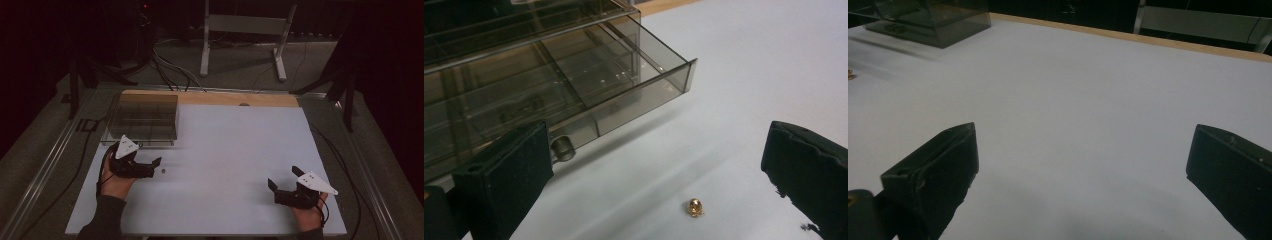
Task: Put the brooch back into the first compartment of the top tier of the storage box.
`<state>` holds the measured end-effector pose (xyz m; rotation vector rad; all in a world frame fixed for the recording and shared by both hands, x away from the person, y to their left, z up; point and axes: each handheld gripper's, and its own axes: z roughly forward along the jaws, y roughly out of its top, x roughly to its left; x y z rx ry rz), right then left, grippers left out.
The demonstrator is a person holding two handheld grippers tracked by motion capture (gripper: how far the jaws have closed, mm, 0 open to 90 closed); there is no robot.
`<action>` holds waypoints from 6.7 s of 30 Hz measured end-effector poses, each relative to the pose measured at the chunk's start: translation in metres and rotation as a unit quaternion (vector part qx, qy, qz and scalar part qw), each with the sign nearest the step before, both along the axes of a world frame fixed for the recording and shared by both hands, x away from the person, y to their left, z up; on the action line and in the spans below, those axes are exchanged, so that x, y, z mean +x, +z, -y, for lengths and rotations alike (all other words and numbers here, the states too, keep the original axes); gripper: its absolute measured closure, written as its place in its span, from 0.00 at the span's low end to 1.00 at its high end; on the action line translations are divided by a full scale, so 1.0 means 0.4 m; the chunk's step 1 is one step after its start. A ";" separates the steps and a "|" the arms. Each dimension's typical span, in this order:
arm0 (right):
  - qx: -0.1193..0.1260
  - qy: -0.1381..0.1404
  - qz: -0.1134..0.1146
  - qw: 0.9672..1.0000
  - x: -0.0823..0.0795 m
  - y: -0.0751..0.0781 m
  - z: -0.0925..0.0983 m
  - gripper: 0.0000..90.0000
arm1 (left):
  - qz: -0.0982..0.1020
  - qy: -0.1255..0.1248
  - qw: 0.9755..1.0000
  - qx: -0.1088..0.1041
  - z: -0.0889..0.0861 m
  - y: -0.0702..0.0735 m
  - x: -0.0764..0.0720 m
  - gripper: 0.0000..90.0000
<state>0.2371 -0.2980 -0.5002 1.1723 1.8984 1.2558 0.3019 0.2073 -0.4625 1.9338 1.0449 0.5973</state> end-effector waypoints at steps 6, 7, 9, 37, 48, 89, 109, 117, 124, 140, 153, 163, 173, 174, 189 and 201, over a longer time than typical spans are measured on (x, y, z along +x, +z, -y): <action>-0.001 0.002 -0.001 1.000 0.000 0.001 -0.001 0.01 | -0.015 -0.001 1.000 -0.003 0.012 -0.012 0.013 0.01; -0.001 0.002 -0.001 1.000 0.000 0.001 -0.001 0.01 | -0.016 -0.003 1.000 0.000 0.014 -0.014 0.014 0.01; 0.000 0.001 -0.001 1.000 0.000 0.001 -0.001 0.01 | -0.021 -0.008 1.000 0.003 0.019 -0.018 0.016 0.01; -0.001 0.004 -0.002 1.000 0.000 0.001 -0.002 0.01 | -0.106 -0.043 0.992 0.046 0.085 -0.097 0.026 0.34; -0.002 0.004 -0.001 1.000 0.000 0.001 -0.001 0.01 | -0.139 -0.061 0.987 0.048 0.085 -0.118 0.034 0.73; -0.004 0.002 -0.003 1.000 0.000 0.001 -0.002 0.01 | -0.139 -0.044 0.988 0.047 0.070 -0.107 0.026 0.90; -0.004 0.004 -0.004 1.000 0.001 0.000 -0.003 0.01 | -0.123 -0.035 0.991 0.029 0.051 -0.073 0.017 0.90; -0.004 0.004 -0.004 1.000 0.001 0.000 -0.003 0.01 | -0.114 -0.034 0.993 0.024 0.048 -0.058 0.014 0.90; -0.004 0.004 -0.003 1.000 0.000 0.000 -0.003 0.01 | -0.107 -0.034 0.993 0.022 0.045 -0.044 0.010 0.90; -0.005 0.005 -0.004 1.000 0.000 0.000 -0.004 0.01 | -0.092 -0.034 0.995 0.020 0.041 -0.006 0.008 0.90; -0.004 0.005 -0.004 1.000 0.000 0.000 -0.004 0.01 | -0.082 -0.033 0.996 0.018 0.033 0.023 0.009 0.90; -0.004 0.006 -0.006 1.000 0.000 0.000 -0.005 0.01 | -0.075 -0.030 0.997 0.017 0.027 0.045 0.012 0.90; -0.003 0.006 -0.005 1.000 0.000 0.000 -0.005 0.01 | -0.066 -0.027 0.997 0.019 0.019 0.067 0.020 0.90; -0.004 0.006 -0.005 1.000 0.000 0.000 -0.005 0.01 | -0.064 -0.026 0.997 0.020 0.017 0.072 0.022 0.90; -0.003 0.007 -0.006 1.000 0.001 -0.001 -0.005 0.01 | -0.055 -0.010 0.998 0.020 -0.011 0.099 0.037 0.90; -0.003 0.007 -0.005 1.000 0.001 -0.001 -0.005 0.01 | -0.047 0.003 0.999 0.022 -0.039 0.117 0.046 0.90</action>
